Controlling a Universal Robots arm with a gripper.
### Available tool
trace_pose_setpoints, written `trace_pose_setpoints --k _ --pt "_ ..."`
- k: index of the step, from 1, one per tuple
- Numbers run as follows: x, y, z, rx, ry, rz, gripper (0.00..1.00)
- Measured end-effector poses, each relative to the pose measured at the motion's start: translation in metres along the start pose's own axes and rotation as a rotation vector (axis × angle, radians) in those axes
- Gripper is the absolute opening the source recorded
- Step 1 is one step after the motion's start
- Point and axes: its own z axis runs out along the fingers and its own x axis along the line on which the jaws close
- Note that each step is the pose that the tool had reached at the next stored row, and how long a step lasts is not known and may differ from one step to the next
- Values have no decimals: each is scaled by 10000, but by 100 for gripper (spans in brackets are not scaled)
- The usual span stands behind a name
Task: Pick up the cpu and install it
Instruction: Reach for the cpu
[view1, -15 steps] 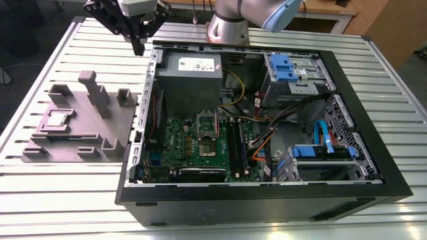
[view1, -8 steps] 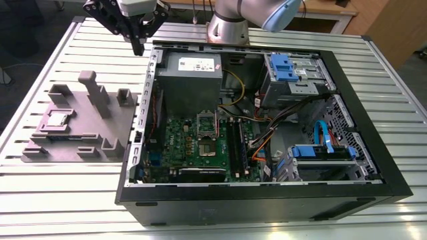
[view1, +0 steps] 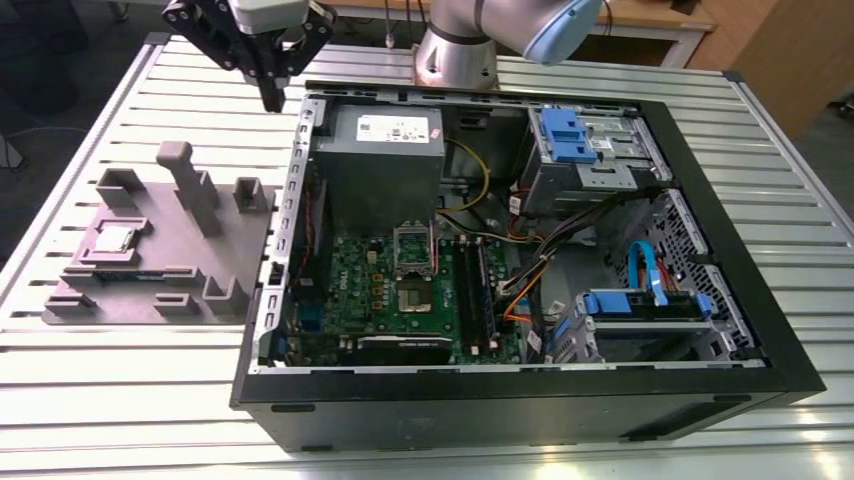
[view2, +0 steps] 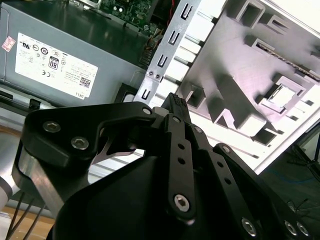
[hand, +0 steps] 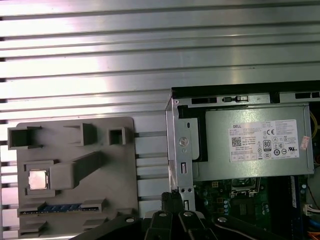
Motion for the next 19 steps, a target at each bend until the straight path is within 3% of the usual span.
trace_pose_setpoints --k 19 --pt "75 -6 6 6 62 25 10"
